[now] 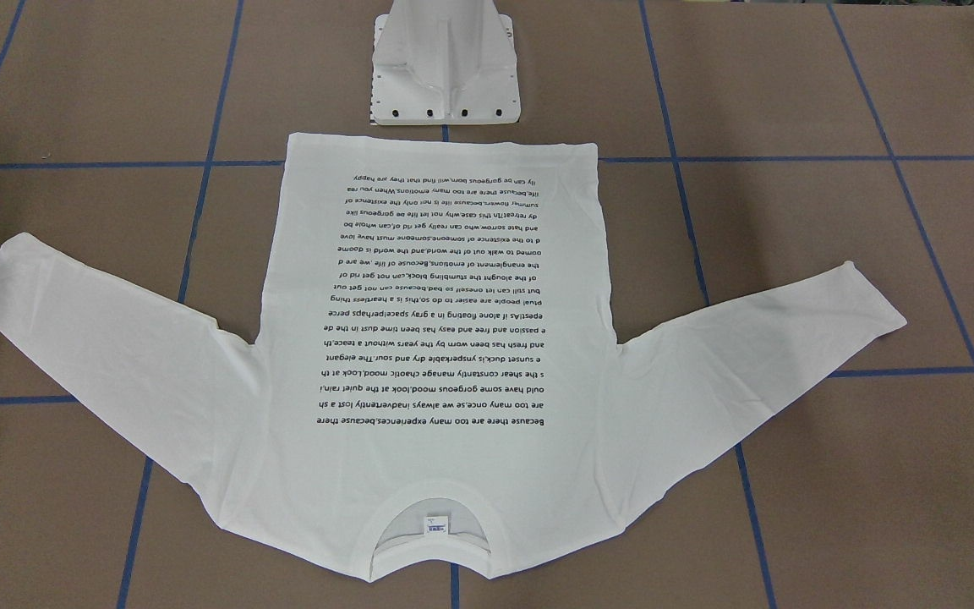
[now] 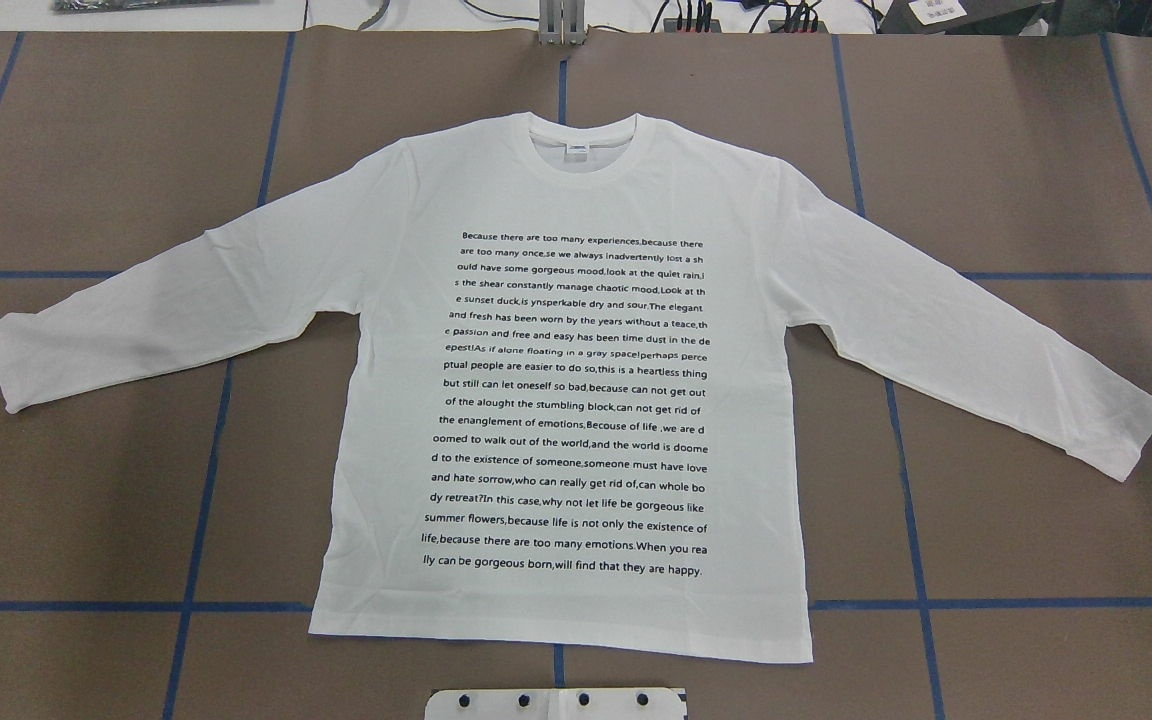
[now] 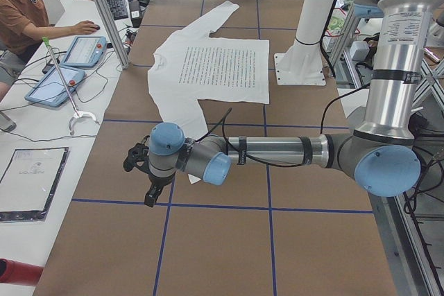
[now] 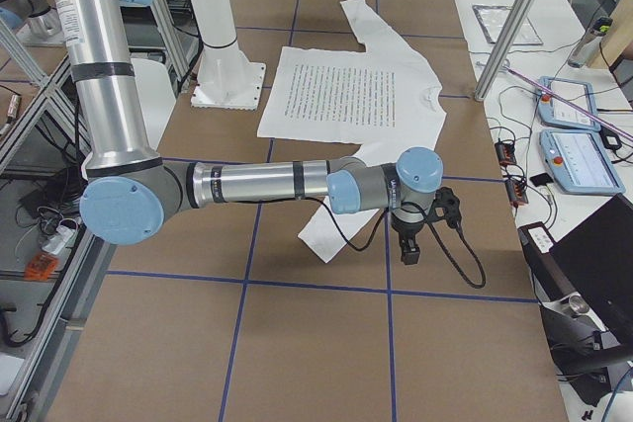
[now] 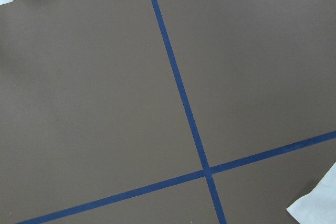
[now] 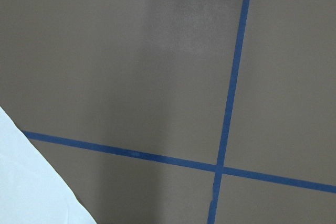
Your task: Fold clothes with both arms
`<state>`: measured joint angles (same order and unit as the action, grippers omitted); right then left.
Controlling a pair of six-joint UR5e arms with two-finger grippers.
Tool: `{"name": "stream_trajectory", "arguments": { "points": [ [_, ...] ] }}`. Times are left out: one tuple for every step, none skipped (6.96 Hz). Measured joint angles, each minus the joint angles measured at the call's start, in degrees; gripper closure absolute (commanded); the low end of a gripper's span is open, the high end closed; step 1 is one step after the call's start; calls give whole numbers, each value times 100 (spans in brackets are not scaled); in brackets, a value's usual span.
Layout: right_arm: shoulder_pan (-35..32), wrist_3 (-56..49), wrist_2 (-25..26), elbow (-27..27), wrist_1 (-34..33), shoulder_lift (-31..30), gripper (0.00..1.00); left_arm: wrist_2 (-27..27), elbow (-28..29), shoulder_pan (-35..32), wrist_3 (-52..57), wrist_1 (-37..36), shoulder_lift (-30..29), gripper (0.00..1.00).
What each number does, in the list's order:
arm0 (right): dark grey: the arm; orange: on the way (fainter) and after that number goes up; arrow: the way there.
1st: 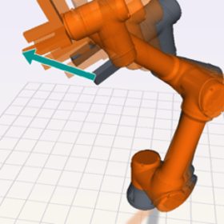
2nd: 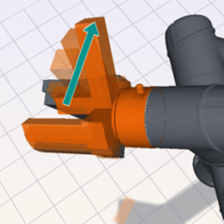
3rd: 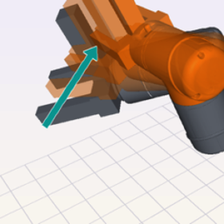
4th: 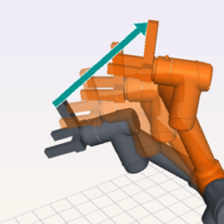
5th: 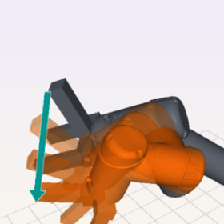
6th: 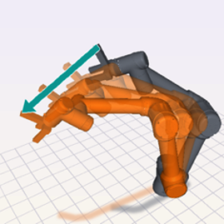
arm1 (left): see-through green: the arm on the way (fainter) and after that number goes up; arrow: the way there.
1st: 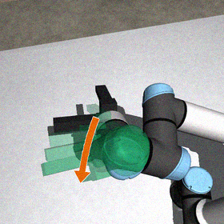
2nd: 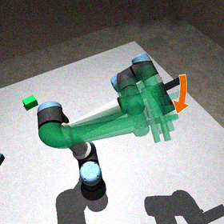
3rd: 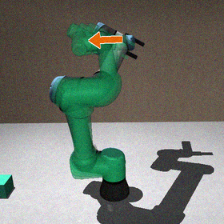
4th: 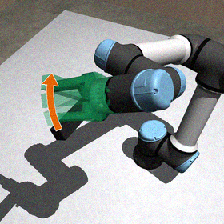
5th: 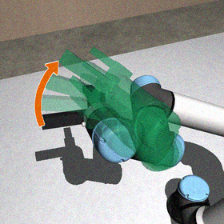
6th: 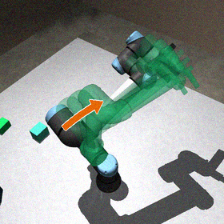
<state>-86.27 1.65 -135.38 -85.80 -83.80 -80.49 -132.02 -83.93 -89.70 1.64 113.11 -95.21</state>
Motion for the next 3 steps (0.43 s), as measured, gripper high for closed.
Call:
{"name": "stream_trajectory", "arguments": {
  "points": [
    [2, -4, -2, -7, 27, -25, 0, -93, -46, -2, -2, 0, 15, 0],
    [36, -5, 3, -12, 152, -63, 0, -276, -43, -1, -1, 15, 21, 0],
    [132, 55, 8, -44, 364, -170, 0, -406, -35, 1, -6, 75, 24, 0]
  ]
}}
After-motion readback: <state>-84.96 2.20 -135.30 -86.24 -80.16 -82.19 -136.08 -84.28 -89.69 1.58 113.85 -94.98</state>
